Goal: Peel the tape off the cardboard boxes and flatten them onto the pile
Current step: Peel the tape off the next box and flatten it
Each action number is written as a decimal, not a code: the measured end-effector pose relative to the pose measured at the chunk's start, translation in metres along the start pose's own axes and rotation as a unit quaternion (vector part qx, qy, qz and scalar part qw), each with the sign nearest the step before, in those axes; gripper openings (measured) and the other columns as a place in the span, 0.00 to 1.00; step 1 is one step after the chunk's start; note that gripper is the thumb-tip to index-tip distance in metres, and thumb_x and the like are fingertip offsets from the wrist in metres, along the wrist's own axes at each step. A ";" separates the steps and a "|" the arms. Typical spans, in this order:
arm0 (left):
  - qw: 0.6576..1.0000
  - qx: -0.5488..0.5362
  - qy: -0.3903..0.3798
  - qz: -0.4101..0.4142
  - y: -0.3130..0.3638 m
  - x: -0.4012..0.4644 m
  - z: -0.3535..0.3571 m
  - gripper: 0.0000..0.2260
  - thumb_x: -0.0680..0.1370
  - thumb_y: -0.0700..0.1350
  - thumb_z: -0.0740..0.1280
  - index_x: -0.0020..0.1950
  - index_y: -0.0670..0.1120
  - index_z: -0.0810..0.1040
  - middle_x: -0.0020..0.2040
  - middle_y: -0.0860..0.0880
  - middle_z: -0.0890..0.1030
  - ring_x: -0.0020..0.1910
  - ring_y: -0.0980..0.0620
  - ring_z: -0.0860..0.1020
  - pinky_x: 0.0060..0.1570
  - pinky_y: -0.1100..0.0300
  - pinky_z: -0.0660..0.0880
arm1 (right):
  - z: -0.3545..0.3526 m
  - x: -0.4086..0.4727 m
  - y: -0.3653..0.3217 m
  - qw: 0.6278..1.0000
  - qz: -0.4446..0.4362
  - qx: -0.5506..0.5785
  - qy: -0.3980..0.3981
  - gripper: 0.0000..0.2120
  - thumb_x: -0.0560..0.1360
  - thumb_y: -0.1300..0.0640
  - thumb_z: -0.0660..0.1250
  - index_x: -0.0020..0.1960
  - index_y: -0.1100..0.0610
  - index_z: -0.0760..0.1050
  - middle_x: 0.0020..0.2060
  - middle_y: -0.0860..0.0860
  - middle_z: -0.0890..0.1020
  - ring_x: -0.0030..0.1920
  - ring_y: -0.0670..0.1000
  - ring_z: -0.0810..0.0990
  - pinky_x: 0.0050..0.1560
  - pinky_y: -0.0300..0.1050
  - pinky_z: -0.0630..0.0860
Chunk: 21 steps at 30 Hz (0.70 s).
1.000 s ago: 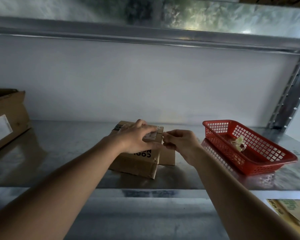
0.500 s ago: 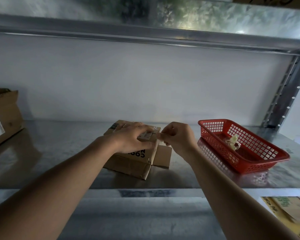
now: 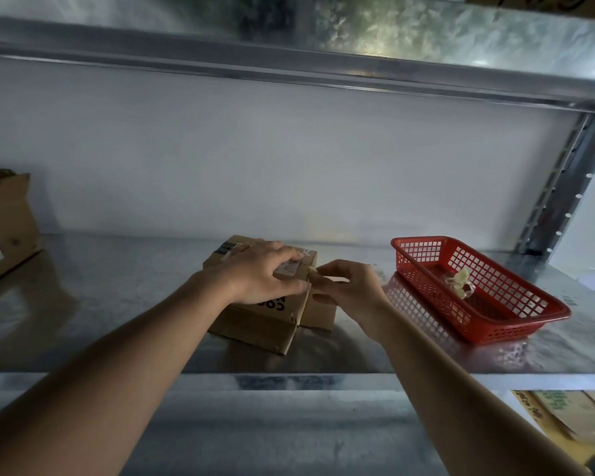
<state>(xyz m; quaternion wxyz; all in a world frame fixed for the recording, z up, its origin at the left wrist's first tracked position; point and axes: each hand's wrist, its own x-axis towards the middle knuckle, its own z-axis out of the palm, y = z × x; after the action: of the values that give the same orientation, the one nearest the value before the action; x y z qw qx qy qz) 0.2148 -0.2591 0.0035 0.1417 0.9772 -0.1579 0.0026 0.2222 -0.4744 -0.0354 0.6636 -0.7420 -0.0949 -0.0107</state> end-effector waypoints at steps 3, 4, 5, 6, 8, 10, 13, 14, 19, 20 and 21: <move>1.000 -0.003 0.001 0.002 -0.001 0.001 -0.001 0.36 0.72 0.79 0.57 0.78 0.67 0.62 0.80 0.60 0.62 0.78 0.52 0.62 0.75 0.37 0.62 | 0.000 0.003 0.002 0.998 -0.001 -0.054 0.016 0.09 0.72 0.56 0.80 0.44 0.61 0.84 0.40 0.56 0.88 0.44 0.59 0.88 0.51 0.55 0.86; 1.000 -0.004 0.003 0.004 -0.002 0.000 -0.001 0.36 0.72 0.79 0.58 0.78 0.67 0.62 0.80 0.60 0.63 0.78 0.52 0.62 0.75 0.38 0.62 | 0.000 0.003 0.002 0.999 0.003 -0.049 0.022 0.09 0.71 0.58 0.80 0.44 0.63 0.83 0.39 0.58 0.87 0.44 0.59 0.88 0.51 0.56 0.86; 1.000 -0.004 0.004 0.005 -0.003 0.000 0.000 0.35 0.72 0.78 0.58 0.78 0.67 0.62 0.80 0.60 0.62 0.78 0.52 0.62 0.75 0.38 0.61 | 0.000 0.004 0.001 0.999 0.011 -0.020 0.031 0.10 0.71 0.60 0.79 0.44 0.65 0.81 0.39 0.59 0.87 0.44 0.60 0.88 0.50 0.56 0.86; 1.000 -0.003 0.005 0.004 -0.003 0.000 0.000 0.36 0.72 0.79 0.57 0.78 0.67 0.62 0.80 0.60 0.62 0.79 0.52 0.61 0.76 0.37 0.60 | -0.002 0.005 -0.001 0.998 0.023 0.032 0.046 0.10 0.72 0.64 0.77 0.45 0.68 0.78 0.39 0.61 0.87 0.44 0.60 0.89 0.49 0.55 0.86; 1.000 0.000 0.005 0.002 -0.003 -0.001 0.001 0.39 0.69 0.80 0.55 0.78 0.66 0.62 0.81 0.60 0.60 0.80 0.53 0.58 0.77 0.37 0.57 | -0.007 0.008 -0.004 0.991 0.037 0.104 0.072 0.08 0.74 0.69 0.74 0.45 0.66 0.74 0.40 0.64 0.86 0.43 0.61 0.89 0.45 0.52 0.86; 1.000 0.003 0.009 0.001 -0.003 -0.001 0.002 0.41 0.68 0.81 0.53 0.78 0.66 0.62 0.82 0.60 0.60 0.81 0.53 0.58 0.78 0.38 0.56 | -0.013 0.009 -0.005 0.994 0.039 0.071 0.071 0.09 0.73 0.69 0.76 0.44 0.65 0.75 0.40 0.65 0.86 0.42 0.62 0.88 0.47 0.53 0.86; 1.000 0.017 0.018 0.002 -0.003 0.000 0.003 0.36 0.73 0.78 0.56 0.79 0.66 0.61 0.82 0.59 0.60 0.80 0.51 0.59 0.76 0.39 0.57 | -0.012 0.004 -0.005 0.998 0.026 0.008 0.063 0.14 0.68 0.67 0.82 0.43 0.65 0.76 0.38 0.63 0.86 0.41 0.61 0.88 0.48 0.55 0.86; 1.000 0.022 0.020 0.002 -0.001 0.001 0.003 0.35 0.74 0.78 0.57 0.79 0.66 0.61 0.82 0.58 0.60 0.80 0.51 0.59 0.76 0.40 0.57 | -0.011 0.004 -0.005 0.998 0.018 -0.006 0.066 0.15 0.67 0.66 0.83 0.44 0.64 0.76 0.37 0.61 0.87 0.40 0.60 0.88 0.46 0.55 0.86; 0.999 0.025 0.034 -0.017 0.016 0.003 0.008 0.36 0.75 0.77 0.58 0.80 0.63 0.61 0.81 0.55 0.63 0.80 0.48 0.60 0.76 0.41 0.58 | -0.005 0.001 -0.017 0.986 -0.028 -0.085 0.140 0.17 0.71 0.59 0.81 0.52 0.58 0.75 0.39 0.57 0.87 0.34 0.50 0.88 0.34 0.42 0.83; 0.999 0.028 0.040 -0.018 0.021 0.004 0.009 0.36 0.75 0.76 0.58 0.80 0.62 0.63 0.80 0.54 0.66 0.79 0.47 0.62 0.75 0.41 0.59 | -0.006 0.000 -0.020 0.982 -0.034 -0.111 0.149 0.19 0.72 0.57 0.80 0.55 0.57 0.73 0.38 0.55 0.87 0.34 0.49 0.87 0.36 0.43 0.83; 0.998 0.030 0.045 -0.016 0.026 0.005 0.010 0.35 0.75 0.76 0.58 0.79 0.61 0.64 0.78 0.53 0.68 0.77 0.47 0.64 0.74 0.40 0.61 | -0.007 -0.002 -0.022 0.977 -0.041 -0.138 0.156 0.19 0.73 0.54 0.80 0.56 0.55 0.72 0.36 0.53 0.87 0.33 0.48 0.87 0.39 0.45 0.84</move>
<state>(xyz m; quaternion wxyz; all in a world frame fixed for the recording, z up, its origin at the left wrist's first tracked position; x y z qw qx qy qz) 0.2108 -0.2864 0.0016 0.1193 0.9824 -0.1350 0.0494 0.2176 -0.4793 -0.0134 0.5609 -0.8109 -0.0181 -0.1662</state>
